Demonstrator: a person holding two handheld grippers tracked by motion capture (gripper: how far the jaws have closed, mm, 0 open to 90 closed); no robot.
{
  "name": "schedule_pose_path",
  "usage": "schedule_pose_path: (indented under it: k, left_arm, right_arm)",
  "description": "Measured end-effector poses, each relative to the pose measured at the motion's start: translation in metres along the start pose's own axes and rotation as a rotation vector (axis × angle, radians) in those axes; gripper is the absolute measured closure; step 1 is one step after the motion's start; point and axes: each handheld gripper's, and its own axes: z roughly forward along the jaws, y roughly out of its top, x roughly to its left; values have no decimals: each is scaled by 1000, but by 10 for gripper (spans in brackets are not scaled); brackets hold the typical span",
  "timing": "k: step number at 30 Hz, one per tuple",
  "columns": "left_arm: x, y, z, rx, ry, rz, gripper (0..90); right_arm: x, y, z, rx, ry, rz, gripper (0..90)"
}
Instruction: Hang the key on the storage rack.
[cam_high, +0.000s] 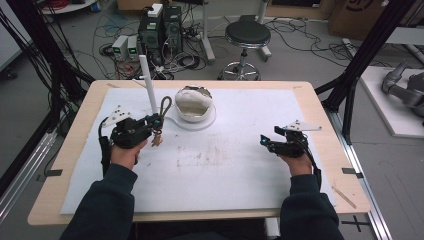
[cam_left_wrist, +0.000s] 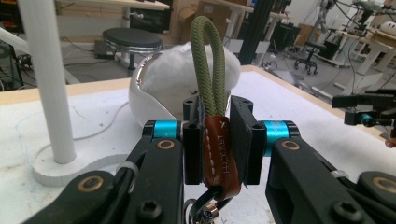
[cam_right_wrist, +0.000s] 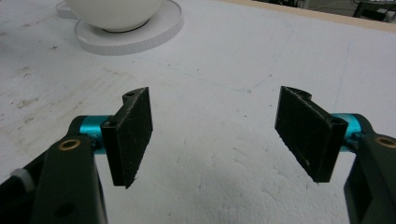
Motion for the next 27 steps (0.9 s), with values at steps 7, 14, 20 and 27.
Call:
schedule_pose_path:
  k: [7,14,20,27]
  left_arm:
    - [8,7,-10,-30,26,7,755]
    - [18,23,-16,-59,50,12,755]
    - [33,36,-19,-93,70,-22,755]
    - [54,43,-15,-93,117,-73,755]
  right_arm:
    - [0,0,0,1,0,-3,279]
    - [0,0,1,-1,1,-4,279]
    - [0,0,1,0,0,2,278]
    - [1,0,1,1,2,2,279]
